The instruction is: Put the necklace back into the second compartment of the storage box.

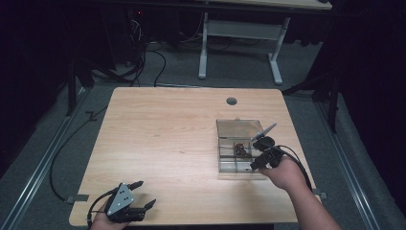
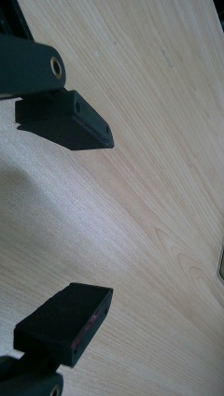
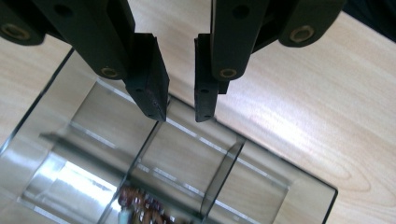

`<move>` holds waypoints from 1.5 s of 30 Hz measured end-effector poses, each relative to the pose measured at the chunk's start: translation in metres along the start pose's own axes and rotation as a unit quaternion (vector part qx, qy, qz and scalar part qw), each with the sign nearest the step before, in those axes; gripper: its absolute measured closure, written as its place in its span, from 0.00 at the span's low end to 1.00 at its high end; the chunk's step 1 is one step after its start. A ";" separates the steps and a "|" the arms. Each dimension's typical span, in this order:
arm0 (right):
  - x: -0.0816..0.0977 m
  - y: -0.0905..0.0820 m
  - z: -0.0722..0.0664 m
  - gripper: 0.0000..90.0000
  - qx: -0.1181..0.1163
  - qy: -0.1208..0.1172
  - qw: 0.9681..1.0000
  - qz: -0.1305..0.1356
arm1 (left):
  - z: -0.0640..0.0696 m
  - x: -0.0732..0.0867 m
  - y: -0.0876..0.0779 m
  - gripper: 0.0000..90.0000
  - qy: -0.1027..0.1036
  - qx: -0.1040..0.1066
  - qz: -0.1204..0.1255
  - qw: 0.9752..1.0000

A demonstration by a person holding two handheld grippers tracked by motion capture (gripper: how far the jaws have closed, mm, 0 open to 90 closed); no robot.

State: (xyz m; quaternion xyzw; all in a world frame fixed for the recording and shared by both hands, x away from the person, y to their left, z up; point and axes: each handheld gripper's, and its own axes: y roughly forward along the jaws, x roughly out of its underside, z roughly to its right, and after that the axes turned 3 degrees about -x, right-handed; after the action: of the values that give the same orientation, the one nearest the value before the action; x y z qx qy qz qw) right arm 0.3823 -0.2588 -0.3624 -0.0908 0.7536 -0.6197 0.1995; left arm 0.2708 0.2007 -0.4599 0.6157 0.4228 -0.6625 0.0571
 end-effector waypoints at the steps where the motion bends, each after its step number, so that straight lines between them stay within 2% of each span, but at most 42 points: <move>1: 0.003 0.000 0.000 0.84 0.001 -0.001 1.000 0.000 | 0.000 0.000 0.000 0.26 -0.001 0.000 0.000 1.000; 7: 0.017 -0.003 0.000 0.82 0.001 0.007 1.000 0.004 | 0.000 0.000 0.000 0.26 0.002 0.000 -0.001 1.000; 16: 0.030 0.004 -0.003 0.78 -0.006 0.010 1.000 -0.002 | 0.000 0.000 0.000 0.26 0.002 0.001 -0.001 1.000; 21: 0.035 0.010 -0.008 0.76 -0.007 -0.005 1.000 -0.001 | 0.000 0.000 0.000 0.26 0.001 0.001 -0.001 1.000; 26: 0.041 0.015 -0.012 0.73 -0.009 -0.003 1.000 0.018 | 0.000 0.000 0.000 0.26 0.001 0.000 -0.001 1.000; 33: 0.052 0.022 -0.020 0.71 -0.014 -0.019 0.998 0.064 | 0.000 0.000 0.000 0.26 -0.001 0.000 -0.001 1.000; 34: 0.052 0.022 -0.020 0.71 -0.014 -0.019 0.998 0.064 | 0.000 0.000 0.000 0.26 -0.001 0.000 -0.001 1.000; 35: 0.057 0.025 -0.022 0.70 -0.010 -0.025 0.996 0.084 | 0.000 0.000 0.000 0.26 -0.001 0.000 -0.001 1.000; 37: 0.058 0.026 -0.024 0.69 -0.009 -0.025 0.996 0.089 | 0.000 0.000 0.000 0.26 -0.001 0.000 -0.001 1.000; 39: 0.065 0.033 -0.029 0.68 -0.008 -0.038 0.991 0.126 | -0.001 0.000 0.000 0.26 -0.004 0.000 0.000 1.000; 41: 0.069 0.037 -0.033 0.68 -0.003 -0.043 0.989 0.143 | -0.002 0.000 0.000 0.26 -0.008 0.000 0.002 1.000; 44: 0.076 0.044 -0.036 0.66 -0.006 -0.051 0.982 0.182 | -0.002 0.000 0.000 0.26 -0.011 0.001 0.003 1.000; 45: 0.076 0.044 -0.036 0.66 -0.006 -0.051 0.982 0.182 | -0.002 0.000 0.000 0.26 -0.011 0.001 0.003 1.000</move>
State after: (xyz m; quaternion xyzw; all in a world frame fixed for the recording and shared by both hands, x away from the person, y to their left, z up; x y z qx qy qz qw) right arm 0.3035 -0.2460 -0.4142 0.0152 0.7502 -0.5631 0.3461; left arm 0.2725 0.2025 -0.4596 0.6096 0.4196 -0.6695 0.0639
